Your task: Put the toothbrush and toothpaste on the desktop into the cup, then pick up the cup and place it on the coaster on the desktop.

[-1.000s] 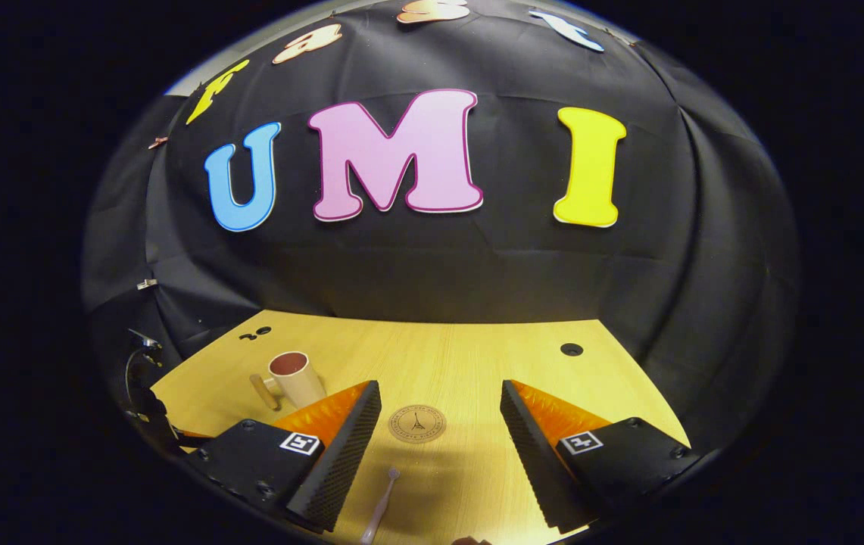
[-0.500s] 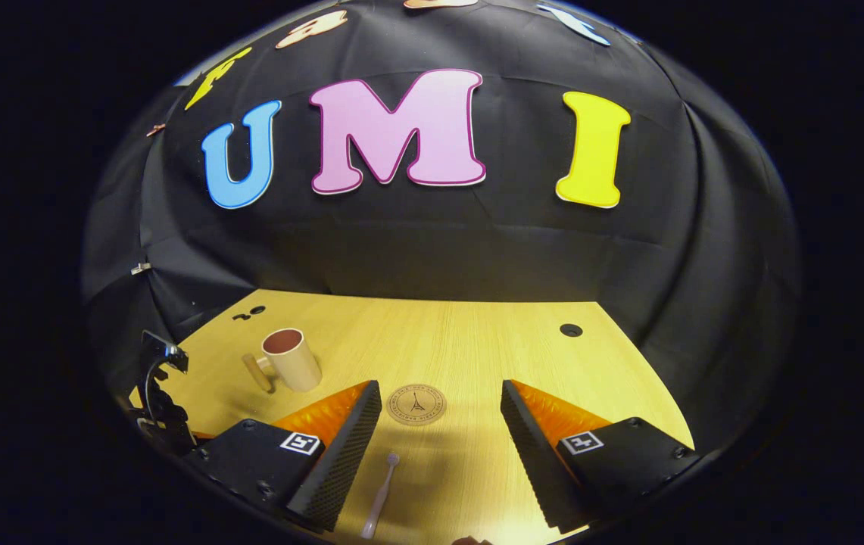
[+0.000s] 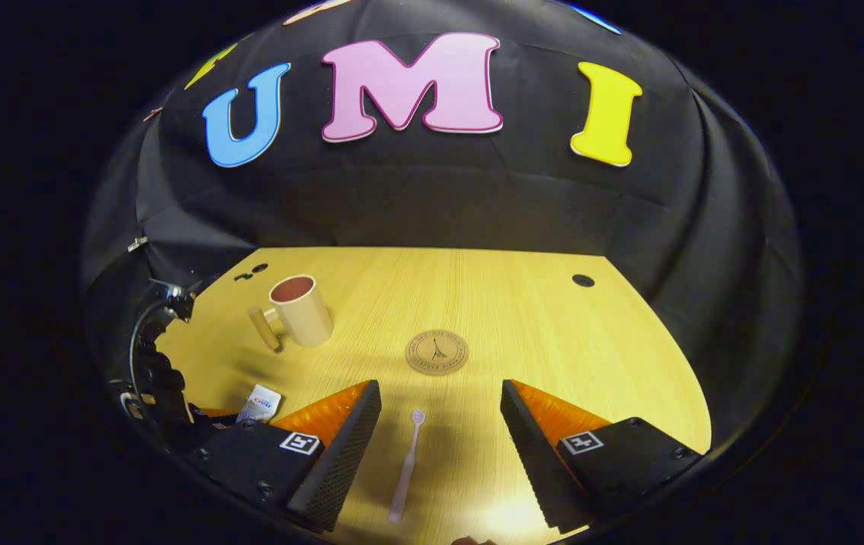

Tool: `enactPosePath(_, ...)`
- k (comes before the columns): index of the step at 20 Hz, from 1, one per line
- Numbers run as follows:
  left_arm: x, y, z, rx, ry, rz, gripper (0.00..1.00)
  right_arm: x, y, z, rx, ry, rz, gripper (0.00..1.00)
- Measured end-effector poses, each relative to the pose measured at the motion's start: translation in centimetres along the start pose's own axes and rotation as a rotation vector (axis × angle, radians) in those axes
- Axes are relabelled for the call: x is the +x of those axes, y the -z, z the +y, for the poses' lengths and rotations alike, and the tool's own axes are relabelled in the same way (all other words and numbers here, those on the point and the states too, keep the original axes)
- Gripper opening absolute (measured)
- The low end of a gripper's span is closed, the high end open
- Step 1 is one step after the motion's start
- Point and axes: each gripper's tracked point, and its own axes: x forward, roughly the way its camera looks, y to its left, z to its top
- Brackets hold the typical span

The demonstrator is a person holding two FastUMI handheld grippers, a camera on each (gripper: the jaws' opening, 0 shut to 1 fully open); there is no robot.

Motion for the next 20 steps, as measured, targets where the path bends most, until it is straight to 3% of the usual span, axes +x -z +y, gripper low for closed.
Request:
enactPosePath(2,-0.3,0.3,0.4,-0.018,-0.005,-0.001,0.27,0.4,2.0,0.8,-0.025,-0.011,0.074,0.98)
enactPosePath(4,-0.9,0.3,0.8,-0.049,-0.010,-0.011,0.20,1.1,3.2,1.5,-0.038,-0.019,0.122,0.98)
enactPosePath(11,-5.6,-0.3,2.2,-0.105,-0.013,-0.069,0.20,3.7,8.0,0.7,0.017,0.038,0.305,0.98)
enactPosePath(15,-7.6,-0.5,2.4,-0.108,-0.011,-0.099,0.20,4.4,10.7,0.7,0.020,0.056,0.386,0.98)
enactPosePath(16,-7.8,-0.5,2.5,-0.105,-0.013,-0.102,0.24,4.4,11.2,0.8,0.020,0.054,0.398,0.98)
enactPosePath(17,-8.0,-0.4,2.5,-0.103,-0.015,-0.102,0.20,4.4,11.6,0.9,0.015,0.055,0.410,0.98)
enactPosePath(19,-8.1,-0.2,2.4,-0.082,-0.017,-0.099,0.24,4.1,12.3,1.1,0.016,0.051,0.431,0.99)
enactPosePath(20,-8.0,-0.2,2.5,-0.064,-0.023,-0.102,0.19,4.2,12.1,1.1,0.026,0.056,0.427,0.98)
